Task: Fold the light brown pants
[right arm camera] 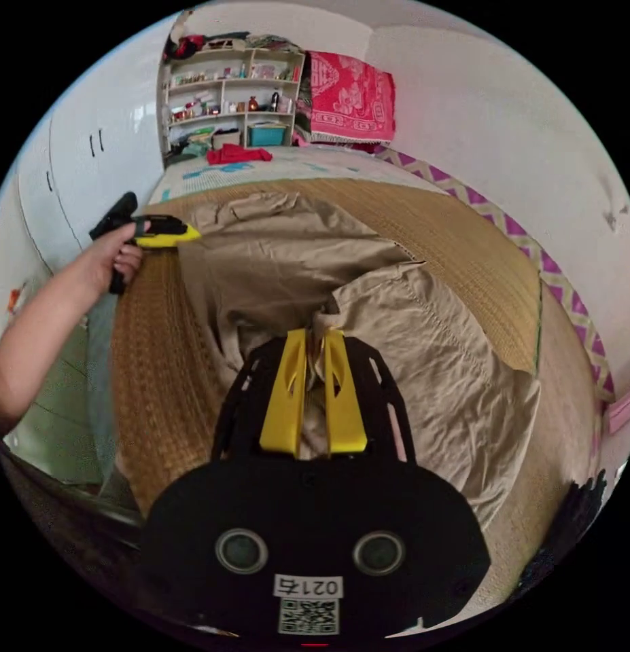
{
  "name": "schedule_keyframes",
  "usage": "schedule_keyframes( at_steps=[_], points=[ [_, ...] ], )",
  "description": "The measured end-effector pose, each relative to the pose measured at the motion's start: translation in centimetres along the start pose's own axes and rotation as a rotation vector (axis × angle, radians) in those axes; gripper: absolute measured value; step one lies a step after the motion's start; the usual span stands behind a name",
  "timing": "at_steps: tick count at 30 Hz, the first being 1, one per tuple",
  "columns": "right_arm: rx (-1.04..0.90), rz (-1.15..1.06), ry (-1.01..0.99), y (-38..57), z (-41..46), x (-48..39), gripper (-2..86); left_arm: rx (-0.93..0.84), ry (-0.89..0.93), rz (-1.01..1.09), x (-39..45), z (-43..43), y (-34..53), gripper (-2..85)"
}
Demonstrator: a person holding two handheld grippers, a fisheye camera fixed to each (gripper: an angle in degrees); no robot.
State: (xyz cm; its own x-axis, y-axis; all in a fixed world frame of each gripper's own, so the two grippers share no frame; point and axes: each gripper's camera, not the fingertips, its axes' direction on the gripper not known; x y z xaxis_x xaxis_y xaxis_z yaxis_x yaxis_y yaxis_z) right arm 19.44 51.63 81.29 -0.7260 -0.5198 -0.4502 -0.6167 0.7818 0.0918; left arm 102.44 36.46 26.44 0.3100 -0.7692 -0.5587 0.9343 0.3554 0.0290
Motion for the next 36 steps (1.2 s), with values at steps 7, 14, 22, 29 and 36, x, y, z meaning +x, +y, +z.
schedule_keyframes(
  at_steps=[7, 14, 22, 29, 36],
  points=[
    [0.119, 0.230, -0.075, 7.3, -6.9, 12.2, 2.6, 0.000, -0.011, 0.004, 2.1, -3.7, -4.7, -0.9],
    [-0.006, 0.804, -0.446, 26.7, 1.2, 31.0, -0.5, -0.004, -0.005, 0.006, 5.5, -7.5, -9.1, -0.8],
    [0.405, 0.802, -0.908, 43.3, -5.1, 32.8, -0.6, -0.027, 0.133, -0.027, 9.9, -11.7, -13.4, 2.9],
    [0.384, 0.811, -0.838, 60.9, -11.2, 33.4, -0.6, 0.046, 0.135, -0.061, 19.1, -15.5, -14.9, -0.6],
    [0.539, 0.807, -0.770, 73.7, -13.2, 35.0, -0.6, 0.175, -0.016, 0.376, 50.2, -16.6, -12.2, -0.9]
  ],
)
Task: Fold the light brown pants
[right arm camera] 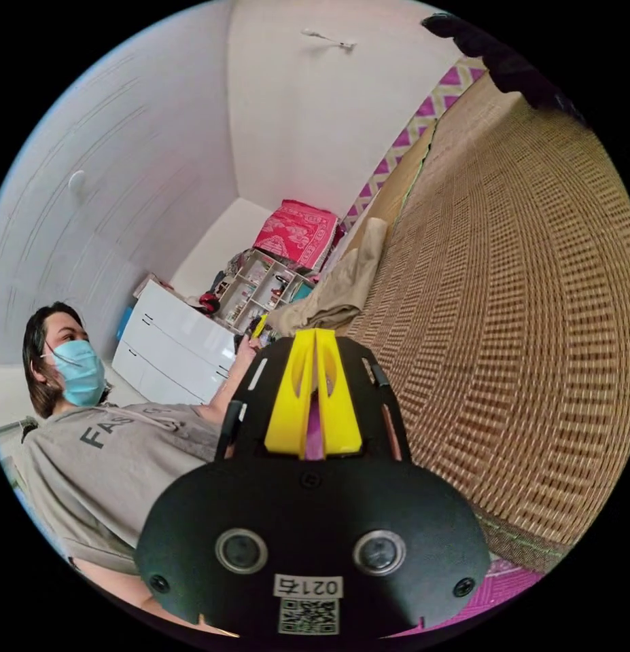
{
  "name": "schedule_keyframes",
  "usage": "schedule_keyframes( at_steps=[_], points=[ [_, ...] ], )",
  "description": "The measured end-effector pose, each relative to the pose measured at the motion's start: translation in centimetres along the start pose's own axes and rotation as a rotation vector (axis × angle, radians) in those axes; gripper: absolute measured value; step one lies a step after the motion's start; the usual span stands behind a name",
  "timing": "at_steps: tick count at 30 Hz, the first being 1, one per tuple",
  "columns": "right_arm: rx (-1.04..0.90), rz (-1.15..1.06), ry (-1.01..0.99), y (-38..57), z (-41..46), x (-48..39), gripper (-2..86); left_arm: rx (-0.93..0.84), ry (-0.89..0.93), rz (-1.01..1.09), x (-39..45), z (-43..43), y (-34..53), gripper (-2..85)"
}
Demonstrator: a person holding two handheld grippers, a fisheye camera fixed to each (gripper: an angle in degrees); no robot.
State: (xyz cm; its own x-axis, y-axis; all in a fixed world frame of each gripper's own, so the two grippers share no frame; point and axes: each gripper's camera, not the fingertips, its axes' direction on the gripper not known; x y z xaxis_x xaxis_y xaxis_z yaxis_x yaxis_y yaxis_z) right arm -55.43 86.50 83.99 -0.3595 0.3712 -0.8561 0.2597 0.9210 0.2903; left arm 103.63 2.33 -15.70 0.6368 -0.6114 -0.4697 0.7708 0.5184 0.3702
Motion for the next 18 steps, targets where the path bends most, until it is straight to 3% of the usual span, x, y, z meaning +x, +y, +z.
schedule_keyframes(
  at_steps=[2, 6, 8, 11, 16, 18],
  points=[
    [-0.003, 0.029, -0.025, 1.0, -0.7, 1.8, -0.6, -0.038, -0.026, 0.189, 14.1, 2.7, -1.4, -0.9],
    [0.035, 0.019, -0.122, 1.9, -3.1, 3.9, -0.6, -0.133, -0.138, 0.514, 34.6, 9.2, 0.6, -0.9],
    [0.043, 0.035, -0.172, 2.4, -4.0, 5.0, -0.6, -0.234, -0.297, 0.783, 46.6, 15.8, 5.3, -0.9],
    [0.078, 0.050, -0.253, 3.4, -5.7, 6.4, -0.6, -0.407, -0.528, 1.193, 57.2, 26.9, 15.8, -0.9],
    [0.083, 0.044, -0.277, 4.1, -7.0, 7.1, -0.6, -0.832, -0.886, 1.850, 58.2, 41.8, 36.8, -0.9],
    [0.085, 0.045, -0.284, 4.4, -7.4, 7.2, -0.6, -0.707, -1.026, 2.058, 57.6, 42.1, 40.7, -0.8]
  ],
)
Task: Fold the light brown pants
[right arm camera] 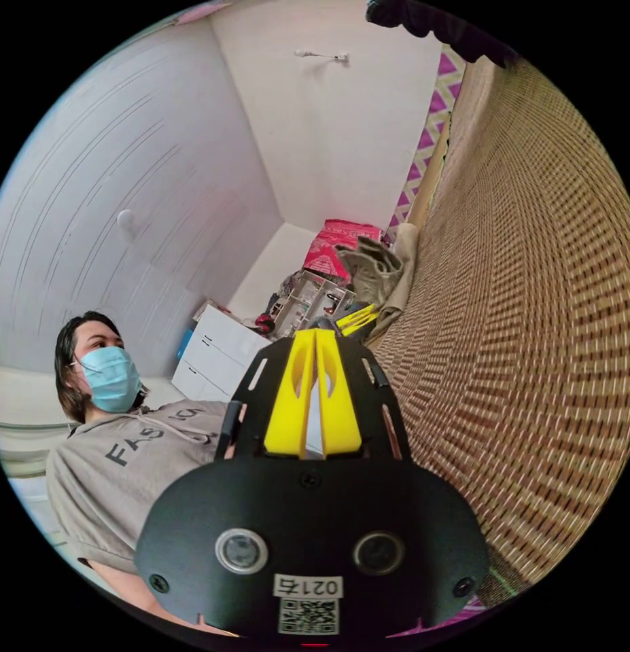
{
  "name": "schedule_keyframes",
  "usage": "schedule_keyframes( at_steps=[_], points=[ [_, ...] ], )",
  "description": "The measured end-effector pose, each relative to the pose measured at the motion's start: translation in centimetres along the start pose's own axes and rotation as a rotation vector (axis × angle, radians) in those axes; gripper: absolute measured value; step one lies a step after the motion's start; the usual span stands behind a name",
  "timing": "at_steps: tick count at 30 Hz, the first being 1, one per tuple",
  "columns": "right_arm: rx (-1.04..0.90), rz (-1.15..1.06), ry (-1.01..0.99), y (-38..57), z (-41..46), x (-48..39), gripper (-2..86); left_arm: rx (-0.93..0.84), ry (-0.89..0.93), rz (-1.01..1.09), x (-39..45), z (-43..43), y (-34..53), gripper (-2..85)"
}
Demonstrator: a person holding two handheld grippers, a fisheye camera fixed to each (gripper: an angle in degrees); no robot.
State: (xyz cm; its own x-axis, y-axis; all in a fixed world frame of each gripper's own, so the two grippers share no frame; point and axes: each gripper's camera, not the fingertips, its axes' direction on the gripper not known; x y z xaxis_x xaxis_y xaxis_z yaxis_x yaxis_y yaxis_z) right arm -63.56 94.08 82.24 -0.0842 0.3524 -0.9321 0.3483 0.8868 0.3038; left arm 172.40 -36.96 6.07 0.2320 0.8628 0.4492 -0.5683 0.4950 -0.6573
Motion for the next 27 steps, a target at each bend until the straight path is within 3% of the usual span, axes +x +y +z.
schedule_keyframes(
  at_steps=[2, 7, 12, 16, 18, 21, 23, 24, 27],
  points=[
    [-0.002, -0.006, -0.006, 0.1, -0.2, -0.1, -0.6, 0.026, -0.196, -0.033, -0.1, -1.9, 0.7, -0.7],
    [0.009, -0.019, -0.017, 0.4, -0.6, -0.6, -0.6, 0.093, -0.266, -0.201, -5.0, -4.4, 6.5, -0.3],
    [0.011, -0.020, -0.014, 0.3, -0.1, -1.5, -0.6, 0.239, -0.090, -0.564, -11.8, -5.5, 17.4, -0.7],
    [0.008, -0.012, -0.004, 0.2, 0.8, -2.2, -0.5, 0.372, -0.039, -1.003, -17.6, -3.2, 29.2, -0.9],
    [0.005, -0.006, 0.002, 0.0, 1.6, -2.8, -0.5, 0.409, 0.083, -1.087, -20.0, -0.5, 32.3, -1.0],
    [0.011, -0.015, -0.004, -0.2, 2.6, -3.7, -0.1, 0.324, 0.434, -1.063, -22.7, 8.6, 32.4, -0.9],
    [0.021, -0.039, -0.019, -0.2, 3.2, -4.5, 0.4, 0.115, 0.769, -0.931, -20.1, 19.8, 29.3, -0.9],
    [0.028, -0.068, -0.035, -0.2, 3.6, -5.2, 1.2, 0.071, 0.849, -0.899, -18.7, 22.5, 28.7, -0.9],
    [0.049, -0.168, -0.010, -0.1, 5.4, -7.6, 8.0, 0.198, 0.902, -1.002, -16.2, 26.9, 32.9, -1.0]
  ],
)
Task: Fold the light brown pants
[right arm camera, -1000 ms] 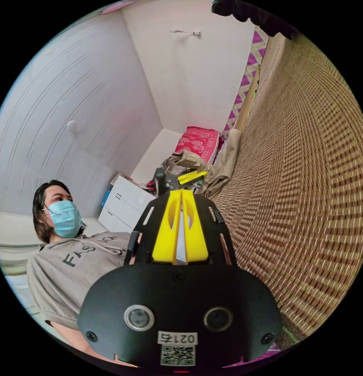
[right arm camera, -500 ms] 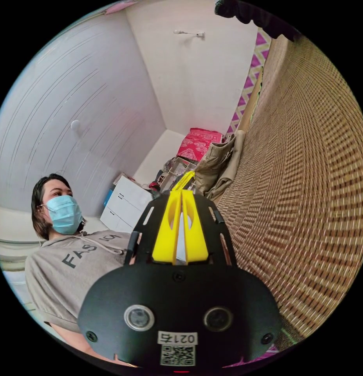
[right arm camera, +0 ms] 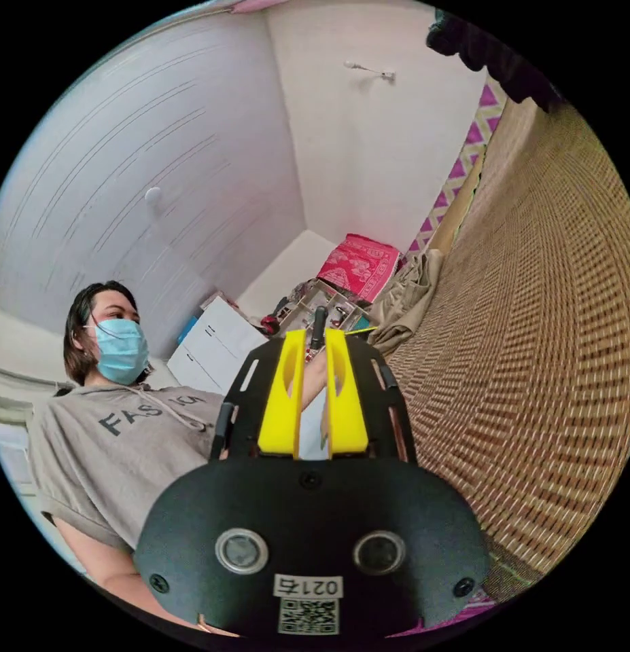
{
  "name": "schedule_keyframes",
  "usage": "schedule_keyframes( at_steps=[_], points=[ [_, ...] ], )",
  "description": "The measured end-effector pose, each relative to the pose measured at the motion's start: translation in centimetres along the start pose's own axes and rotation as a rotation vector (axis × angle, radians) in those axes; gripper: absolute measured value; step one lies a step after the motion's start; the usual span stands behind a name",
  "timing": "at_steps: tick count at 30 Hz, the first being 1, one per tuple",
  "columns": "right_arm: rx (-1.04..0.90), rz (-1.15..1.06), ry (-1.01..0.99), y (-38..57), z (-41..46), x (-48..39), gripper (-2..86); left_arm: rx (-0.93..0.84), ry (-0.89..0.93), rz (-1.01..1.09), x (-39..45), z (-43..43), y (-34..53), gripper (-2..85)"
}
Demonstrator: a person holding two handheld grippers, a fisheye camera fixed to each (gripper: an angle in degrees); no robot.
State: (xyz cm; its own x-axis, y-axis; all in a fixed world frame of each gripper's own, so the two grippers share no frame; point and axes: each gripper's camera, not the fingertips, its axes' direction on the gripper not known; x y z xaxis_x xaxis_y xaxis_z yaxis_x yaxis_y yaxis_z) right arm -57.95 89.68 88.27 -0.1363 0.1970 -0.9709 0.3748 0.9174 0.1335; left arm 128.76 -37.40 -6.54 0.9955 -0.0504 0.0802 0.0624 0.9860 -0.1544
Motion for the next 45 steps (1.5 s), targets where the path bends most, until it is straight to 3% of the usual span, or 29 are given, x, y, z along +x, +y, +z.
schedule_keyframes(
  at_steps=[4, 10, 15, 20, 22, 23, 26, 27, 29, 31, 32, 36, 38, 40, 41, 44, 45],
  points=[
    [-0.014, -0.103, 0.122, -0.3, 3.4, -3.2, 10.6, 0.104, 0.240, -0.116, -7.6, -1.2, 4.5, -1.0],
    [-0.202, -0.159, 0.267, -3.9, 13.1, -7.2, 5.7, 0.300, 0.230, -0.332, -18.8, -4.4, 14.0, -1.0],
    [-0.439, -0.410, 0.403, -11.9, 31.6, -10.4, 1.3, 0.095, 0.282, -0.310, -21.3, 4.3, 16.8, -1.0],
    [-0.663, -0.601, 0.633, -14.6, 51.6, -8.9, -0.8, 0.102, 0.247, -0.290, -21.6, 7.9, 19.4, -1.0],
    [-0.828, -0.662, 0.766, -13.4, 58.0, -6.3, -0.9, 0.109, 0.245, -0.298, -21.8, 8.5, 20.0, -1.0],
    [-1.002, -0.613, 0.822, -12.2, 61.4, -3.0, -0.9, 0.162, 0.270, -0.309, -22.0, 8.2, 20.6, -1.0],
    [-0.999, -0.491, 0.772, -13.5, 62.8, -1.0, -0.9, 0.317, 0.284, -0.240, -20.9, 7.6, 21.8, -0.9],
    [-1.015, -0.455, 0.769, -14.5, 63.4, -1.1, -0.8, 0.290, 0.255, -0.235, -20.6, 8.4, 21.8, -0.9],
    [-0.911, -0.582, 0.759, -14.8, 63.7, -3.8, -0.8, 0.051, 0.242, -0.212, -20.0, 15.5, 21.9, -0.9],
    [-0.886, -0.656, 0.742, -14.0, 64.8, -5.2, -0.8, 0.085, 0.335, -0.260, -21.6, 16.9, 23.1, -0.9],
    [-1.011, -0.638, 0.738, -12.6, 66.5, -3.8, -0.8, 0.071, 0.388, -0.287, -22.5, 18.1, 23.5, -0.9],
    [-1.086, -0.619, 0.791, -13.7, 67.4, -2.8, -0.7, 0.091, 0.407, -0.282, -22.3, 19.6, 25.2, -0.9],
    [-0.970, -0.680, 0.801, -15.4, 66.0, -4.3, -0.7, 0.159, 0.372, -0.300, -22.5, 19.8, 27.6, -0.9],
    [-0.887, -0.628, 0.883, -17.3, 64.2, -3.0, -0.7, 0.124, 0.397, -0.340, -23.2, 22.5, 29.4, -0.9],
    [-0.984, -0.549, 0.918, -17.7, 63.8, 0.2, -0.6, 0.126, 0.467, -0.383, -23.9, 24.1, 30.3, -0.9],
    [-0.960, -0.402, 0.793, -20.8, 60.9, 2.9, 0.0, 0.123, 0.459, -0.375, -23.5, 24.9, 30.5, -0.7],
    [-0.872, -0.413, 0.796, -22.7, 59.2, 2.5, 0.5, 0.147, 0.439, -0.374, -23.4, 24.7, 30.7, -0.5]
  ],
)
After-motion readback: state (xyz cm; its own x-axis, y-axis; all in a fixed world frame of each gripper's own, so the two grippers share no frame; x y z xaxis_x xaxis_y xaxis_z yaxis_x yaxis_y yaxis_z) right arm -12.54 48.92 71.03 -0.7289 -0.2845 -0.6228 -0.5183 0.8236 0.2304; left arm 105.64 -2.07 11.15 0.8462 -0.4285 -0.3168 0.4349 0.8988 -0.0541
